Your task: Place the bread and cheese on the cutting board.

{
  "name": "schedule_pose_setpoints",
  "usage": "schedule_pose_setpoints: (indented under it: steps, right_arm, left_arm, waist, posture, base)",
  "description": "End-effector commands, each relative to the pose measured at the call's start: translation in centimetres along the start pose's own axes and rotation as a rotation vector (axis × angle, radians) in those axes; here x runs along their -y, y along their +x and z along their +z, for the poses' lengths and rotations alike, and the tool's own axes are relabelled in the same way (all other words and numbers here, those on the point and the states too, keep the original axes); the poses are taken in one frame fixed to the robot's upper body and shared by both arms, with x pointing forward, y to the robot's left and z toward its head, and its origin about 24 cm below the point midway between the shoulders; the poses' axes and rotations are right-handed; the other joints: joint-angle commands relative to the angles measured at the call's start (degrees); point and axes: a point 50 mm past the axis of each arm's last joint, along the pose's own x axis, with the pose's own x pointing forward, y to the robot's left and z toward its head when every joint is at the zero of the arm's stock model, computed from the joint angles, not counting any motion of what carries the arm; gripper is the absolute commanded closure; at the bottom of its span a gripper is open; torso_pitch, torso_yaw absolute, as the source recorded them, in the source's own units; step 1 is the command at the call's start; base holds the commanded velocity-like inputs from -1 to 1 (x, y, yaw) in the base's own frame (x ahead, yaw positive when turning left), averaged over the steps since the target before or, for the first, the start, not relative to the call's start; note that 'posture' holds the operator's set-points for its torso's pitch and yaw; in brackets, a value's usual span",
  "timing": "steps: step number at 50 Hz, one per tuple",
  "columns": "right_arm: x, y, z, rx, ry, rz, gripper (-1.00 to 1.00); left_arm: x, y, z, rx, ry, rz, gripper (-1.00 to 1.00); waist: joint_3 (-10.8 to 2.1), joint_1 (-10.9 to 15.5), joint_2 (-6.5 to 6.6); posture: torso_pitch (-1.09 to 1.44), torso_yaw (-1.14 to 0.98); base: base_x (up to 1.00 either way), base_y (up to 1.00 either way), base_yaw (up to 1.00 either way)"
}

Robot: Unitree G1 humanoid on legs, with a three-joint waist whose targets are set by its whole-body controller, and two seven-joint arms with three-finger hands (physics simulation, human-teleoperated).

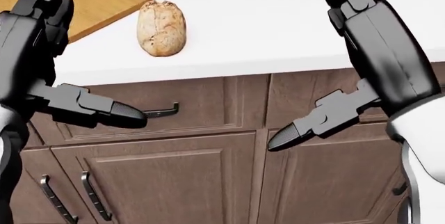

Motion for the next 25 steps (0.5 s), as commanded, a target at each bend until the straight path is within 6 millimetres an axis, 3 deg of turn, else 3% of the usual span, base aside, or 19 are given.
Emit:
schedule_pose_setpoints:
  steps: [1,8,10,12,13,14,17,22,24,25]
  right_arm:
    - [0.79,-0.1,1.13,0.054,-0.033,-0.038,-1.0]
    - [0.74,-0.11,1.16,0.054,-0.033,-0.037,-1.0]
    - [0.74,-0.11,1.14,0.054,-0.033,-0.037,-1.0]
    - [0.74,-0.13,1.13,0.054,-0.033,-0.036,-1.0]
    - [0.73,-0.12,1.12,0.054,-0.033,-0.036,-1.0]
    - [0.72,-0.13,1.12,0.054,-0.033,-0.035,-1.0]
    - [0.64,-0.16,1.14,0.055,-0.033,-0.033,-1.0]
    - [0.62,-0.14,1.21,0.056,-0.033,-0.03,-1.0]
    - [0.57,-0.15,1.17,0.056,-0.033,-0.028,-1.0]
    - [0.53,-0.14,1.17,0.056,-0.033,-0.027,-1.0]
  left_arm:
    - [-0.14,-0.09,1.42,0.072,0.014,0.011,-1.0]
    - [-0.11,-0.11,1.32,0.071,0.014,0.011,-1.0]
    - [-0.11,-0.12,1.31,0.071,0.014,0.012,-1.0]
    - [-0.1,-0.12,1.3,0.07,0.012,0.011,-1.0]
    - [-0.08,-0.13,1.3,0.07,0.013,0.011,-1.0]
    - [-0.07,-0.12,1.27,0.07,0.013,0.011,-1.0]
    - [-0.04,-0.15,1.25,0.069,0.012,0.011,-1.0]
    - [0.07,-0.11,1.27,0.069,0.011,0.007,-1.0]
    - [0.11,-0.08,1.26,0.069,0.01,0.006,-1.0]
    - [0.12,-0.07,1.27,0.069,0.01,0.006,-1.0]
  waist:
    - [-1.48,-0.6,1.0]
    - [-1.27,0.0,-2.27]
    - [-1.38,0.2,-4.32]
    - [-1.72,0.3,-7.32]
    - [-1.6,-0.2,-4.95]
    - [-1.65,0.2,-5.96]
    - [-1.8,-0.1,-5.07]
    - [-0.89,-0.4,-1.7]
    - [-1.88,-0.8,1.57]
    - [-1.88,-0.7,0.83]
  posture:
    - [0.0,0.0]
    - [0.0,0.0]
    - [0.0,0.0]
    - [0.0,0.0]
    - [0.0,0.0]
    - [0.0,0.0]
    - [0.0,0.0]
    - [0.0,0.0]
    - [0.0,0.0]
    - [0.0,0.0]
  base:
    - [0.13,0.0,0.0]
    - [0.13,0.0,0.0]
    - [0.13,0.0,0.0]
    - [0.14,0.0,0.0]
    - [0.13,0.0,0.0]
    - [0.13,0.0,0.0]
    - [0.14,0.0,0.0]
    - [0.13,0.0,0.0]
    - [0.13,0.0,0.0]
    - [0.13,0.0,0.0]
